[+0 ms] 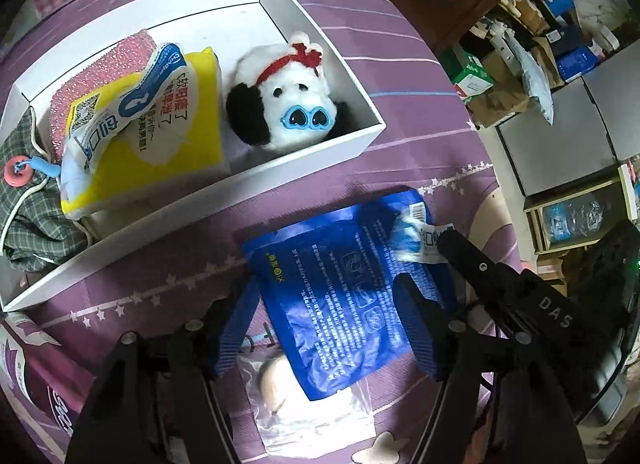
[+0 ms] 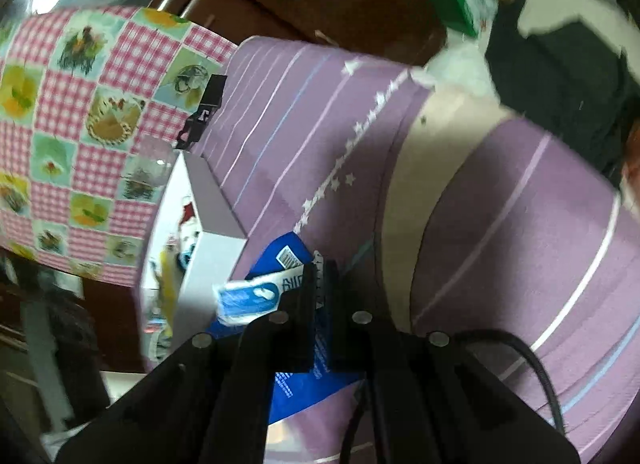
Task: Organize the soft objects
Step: 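Close the left tool on the blue bag beside the right tool, then lift the blue bag with both tools toward the box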
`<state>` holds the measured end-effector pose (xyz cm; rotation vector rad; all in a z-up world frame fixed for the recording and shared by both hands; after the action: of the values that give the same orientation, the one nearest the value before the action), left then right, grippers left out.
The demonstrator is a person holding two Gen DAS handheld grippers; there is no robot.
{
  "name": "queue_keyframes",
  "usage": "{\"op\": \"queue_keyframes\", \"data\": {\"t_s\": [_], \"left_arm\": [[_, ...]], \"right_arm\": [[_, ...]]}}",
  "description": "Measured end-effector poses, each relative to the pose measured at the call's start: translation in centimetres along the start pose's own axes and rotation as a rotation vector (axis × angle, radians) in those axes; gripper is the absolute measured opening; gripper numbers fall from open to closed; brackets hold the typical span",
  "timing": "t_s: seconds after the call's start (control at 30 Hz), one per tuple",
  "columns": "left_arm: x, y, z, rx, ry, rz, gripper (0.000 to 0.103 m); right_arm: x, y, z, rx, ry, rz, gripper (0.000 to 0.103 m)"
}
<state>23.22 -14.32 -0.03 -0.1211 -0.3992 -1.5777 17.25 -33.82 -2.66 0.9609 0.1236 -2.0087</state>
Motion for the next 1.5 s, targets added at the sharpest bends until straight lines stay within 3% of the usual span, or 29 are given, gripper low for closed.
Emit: {"op": "queue_keyframes", "data": {"t_s": [0.07, 0.3, 0.33, 0.37, 0.43, 0.57, 1.13, 1.3, 1.4, 1.5], "left_arm": [[0.0, 0.0, 0.0, 0.012, -0.003, 0.011, 0.059], [0.5, -0.3, 0.1, 0.041, 0.013, -0.012, 0.054], [0.6, -0.3, 0.0, 0.053, 0.03, -0.016, 0.045], [0.7, -0.3, 0.0, 0.069, 0.058, -0.016, 0.029], [0.5, -0.3, 0.0, 0.085, 0.099, -0.007, 0.014], [-0.3, 0.0, 0.1, 0.082, 0.095, 0.023, 0.003], [-1.8, 0.6, 4.3, 0.131, -0.013, 0.04, 0.002], [-3.9, 1.4, 6.7, 0.151, -0.106, 0.09, 0.002], [-5.0, 1.9, 7.4, 0.128, -0.187, 0.123, 0.002], [-6.0, 2.2, 8.0, 0.136, -0.201, 0.146, 0.002]], "right_arm": [[0.1, -0.1, -0.1, -0.008, 0.017, -0.015, 0.004], [-0.4, -0.5, -0.3, -0.018, 0.023, -0.007, 0.004], [-0.3, -0.4, -0.2, -0.02, 0.025, -0.008, 0.004], [-0.4, -0.4, -0.2, -0.02, 0.026, -0.007, 0.004], [-0.3, -0.4, -0.2, -0.019, 0.021, -0.004, 0.004], [-0.7, -0.5, -0.2, -0.015, 0.0, 0.019, 0.004], [-1.9, -0.6, 0.8, -0.043, 0.062, 0.001, 0.004], [-4.0, -0.3, 1.7, -0.028, 0.097, 0.021, 0.004], [-5.4, -0.3, 1.2, -0.063, 0.141, 0.021, 0.004], [-7.2, -0.7, 0.4, -0.068, 0.103, 0.068, 0.004]]}}
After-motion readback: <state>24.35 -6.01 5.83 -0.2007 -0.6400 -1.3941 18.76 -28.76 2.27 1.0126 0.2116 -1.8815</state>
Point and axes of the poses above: each gripper's, at about its wrist camera, not at the fingertips, and z roughly against the way its jaws point, x to its right, y to its top, the point moved 2 cm from there along -z, roughly the way its jaws point, and after that the axes turned 7 degrees about z, right-handed, at the moved point
